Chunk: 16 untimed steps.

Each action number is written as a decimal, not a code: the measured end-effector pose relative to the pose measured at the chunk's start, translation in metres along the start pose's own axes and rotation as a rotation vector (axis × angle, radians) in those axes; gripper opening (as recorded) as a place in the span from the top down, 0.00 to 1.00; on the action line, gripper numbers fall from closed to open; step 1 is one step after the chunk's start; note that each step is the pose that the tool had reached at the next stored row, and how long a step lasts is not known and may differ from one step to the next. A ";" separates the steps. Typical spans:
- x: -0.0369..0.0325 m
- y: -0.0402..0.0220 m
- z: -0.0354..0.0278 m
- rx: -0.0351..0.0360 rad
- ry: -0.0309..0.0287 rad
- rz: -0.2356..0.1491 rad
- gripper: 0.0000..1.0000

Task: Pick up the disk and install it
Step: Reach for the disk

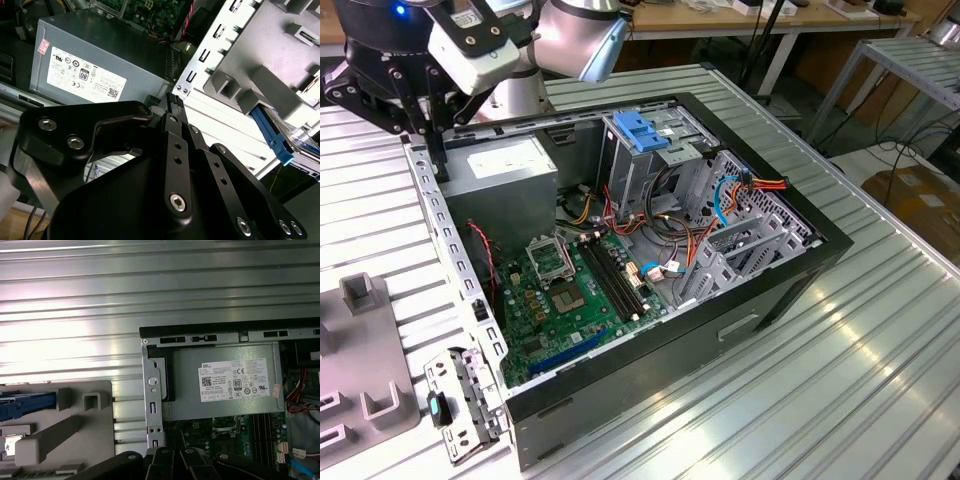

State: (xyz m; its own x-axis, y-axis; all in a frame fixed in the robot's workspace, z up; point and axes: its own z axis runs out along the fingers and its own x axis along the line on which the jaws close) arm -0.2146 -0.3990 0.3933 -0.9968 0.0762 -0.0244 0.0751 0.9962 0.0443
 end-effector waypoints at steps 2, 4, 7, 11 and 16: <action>0.0012 -0.0001 0.0000 -0.0001 0.0000 0.000 0.89; 0.0028 -0.0002 -0.0001 0.0000 0.0000 0.000 0.89; 0.0056 -0.0004 -0.0001 -0.0001 0.0000 0.000 0.89; 0.0085 -0.0006 -0.0002 -0.0001 0.0000 0.000 0.89; 0.0133 -0.0010 -0.0004 0.0000 0.0000 0.000 0.89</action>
State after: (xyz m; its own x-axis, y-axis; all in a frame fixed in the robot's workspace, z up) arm -0.2279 -0.3989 0.3933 -0.9968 0.0763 -0.0244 0.0751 0.9962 0.0443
